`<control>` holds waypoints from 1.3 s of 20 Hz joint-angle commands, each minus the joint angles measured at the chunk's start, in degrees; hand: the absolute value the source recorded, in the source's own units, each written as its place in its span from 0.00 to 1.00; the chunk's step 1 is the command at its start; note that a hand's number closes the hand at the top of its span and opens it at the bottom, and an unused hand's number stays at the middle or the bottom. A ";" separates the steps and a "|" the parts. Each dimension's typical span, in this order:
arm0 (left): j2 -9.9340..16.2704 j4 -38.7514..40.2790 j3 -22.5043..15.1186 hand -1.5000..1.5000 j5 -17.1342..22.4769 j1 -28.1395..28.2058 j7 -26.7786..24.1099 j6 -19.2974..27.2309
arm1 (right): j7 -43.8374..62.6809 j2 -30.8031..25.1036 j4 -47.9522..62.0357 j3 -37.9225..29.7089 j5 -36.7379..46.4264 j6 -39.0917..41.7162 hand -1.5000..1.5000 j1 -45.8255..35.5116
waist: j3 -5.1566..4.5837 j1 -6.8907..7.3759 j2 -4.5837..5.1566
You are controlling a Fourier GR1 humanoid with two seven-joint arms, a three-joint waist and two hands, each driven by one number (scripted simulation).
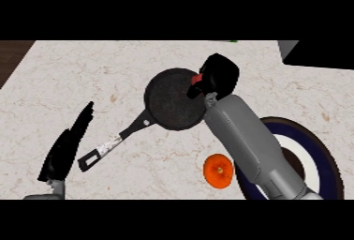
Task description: Pick the bell pepper from the plate and place it in the pan
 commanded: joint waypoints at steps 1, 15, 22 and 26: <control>-0.92 0.77 -1.17 0.50 -1.30 -1.86 0.14 0.66 | -3.70 0.24 9.61 -2.87 -9.85 -3.90 1.00 -3.67 | 0.07 0.84 0.46; 0.04 -0.23 -0.90 0.50 -0.13 -0.87 0.80 -1.32 | -18.51 0.25 11.42 -8.32 -26.32 -38.73 0.00 -3.00 | 0.13 2.19 0.23; -1.29 0.68 -0.03 0.50 -0.49 1.28 -0.80 0.87 | -23.49 0.24 13.39 -12.64 -29.79 -53.37 0.00 -2.53 | 0.04 -0.99 -0.47; 1.05 -0.69 2.19 0.50 0.34 1.53 0.98 -0.32 | -23.14 0.24 11.51 -9.40 -32.42 -59.48 0.00 1.02 | 0.03 -2.62 -1.29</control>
